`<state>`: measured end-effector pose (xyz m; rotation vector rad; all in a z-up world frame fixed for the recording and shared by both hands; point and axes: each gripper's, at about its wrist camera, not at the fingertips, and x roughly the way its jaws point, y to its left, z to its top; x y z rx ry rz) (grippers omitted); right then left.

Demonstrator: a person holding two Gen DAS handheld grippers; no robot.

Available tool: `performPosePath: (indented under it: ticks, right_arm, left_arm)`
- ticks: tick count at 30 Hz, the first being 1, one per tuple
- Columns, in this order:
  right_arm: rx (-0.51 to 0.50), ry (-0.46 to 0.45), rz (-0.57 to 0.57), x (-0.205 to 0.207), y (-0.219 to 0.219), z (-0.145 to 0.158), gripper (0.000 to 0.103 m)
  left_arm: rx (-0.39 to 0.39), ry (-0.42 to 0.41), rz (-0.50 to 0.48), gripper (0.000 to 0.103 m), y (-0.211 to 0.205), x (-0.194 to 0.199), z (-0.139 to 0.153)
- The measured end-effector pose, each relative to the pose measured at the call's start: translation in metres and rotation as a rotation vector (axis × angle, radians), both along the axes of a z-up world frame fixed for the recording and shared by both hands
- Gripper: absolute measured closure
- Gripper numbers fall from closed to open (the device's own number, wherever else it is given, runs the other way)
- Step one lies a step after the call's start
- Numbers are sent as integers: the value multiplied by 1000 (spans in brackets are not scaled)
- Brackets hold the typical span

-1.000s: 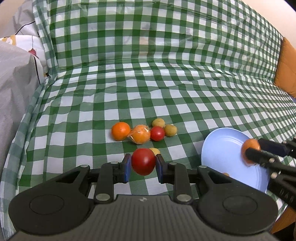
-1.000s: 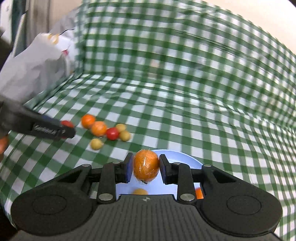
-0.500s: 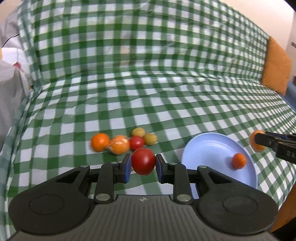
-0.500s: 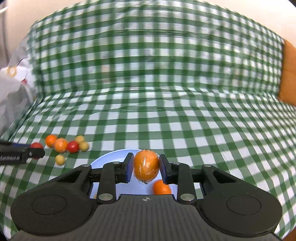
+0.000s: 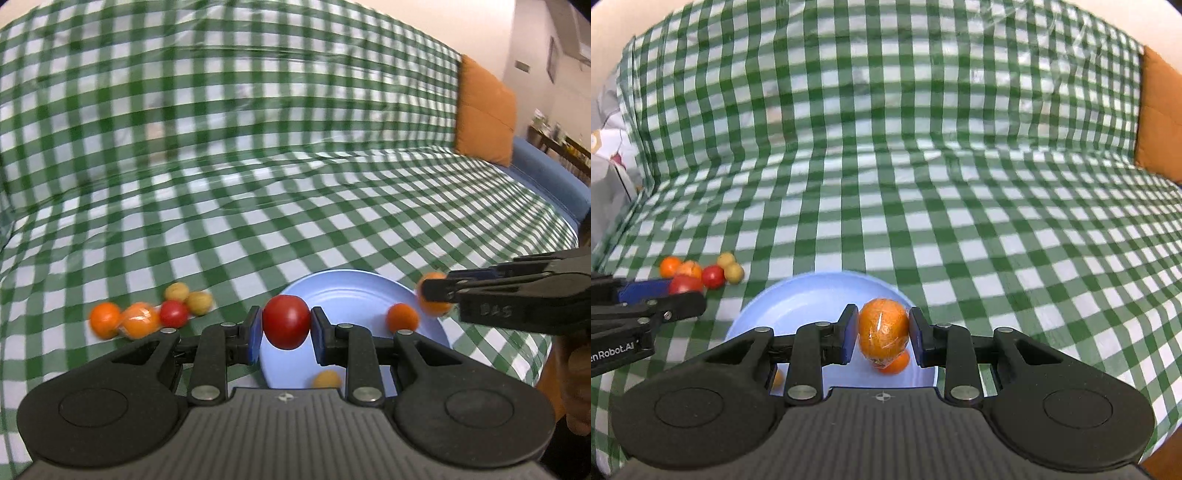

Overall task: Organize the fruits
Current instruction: 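Hold the tomato and wrapped orange above the blue plate with both tools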

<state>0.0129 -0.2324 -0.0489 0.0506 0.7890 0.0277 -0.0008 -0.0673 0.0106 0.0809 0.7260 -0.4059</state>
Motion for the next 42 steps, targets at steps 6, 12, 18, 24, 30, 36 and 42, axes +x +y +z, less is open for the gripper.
performPosePath:
  ticks: [6, 12, 18, 24, 30, 36, 42]
  right_arm:
    - [1, 33, 5, 3, -1, -7, 72]
    - [-4, 52, 5, 4, -1, -7, 72]
    - [-12, 58, 11, 4, -2, -7, 72]
    - [-15, 63, 20, 7, 0, -10, 72]
    - [-21, 66, 27, 8, 1, -11, 72]
    - [-24, 66, 33, 8, 0, -12, 72]
    - [-27, 67, 37, 9, -1, -13, 72]
  left_arm:
    - [15, -1, -51, 73, -24, 2, -10]
    - [12, 0, -68, 73, -33, 4, -15]
    - [9, -1, -69, 73, -35, 3, -15]
    - [9, -1, -70, 73, -34, 3, -15]
    - [11, -2, -71, 73, -34, 2, -15]
    - [11, -2, -72, 73, -35, 2, -15]
    - [10, -4, -73, 73, -35, 2, -14]
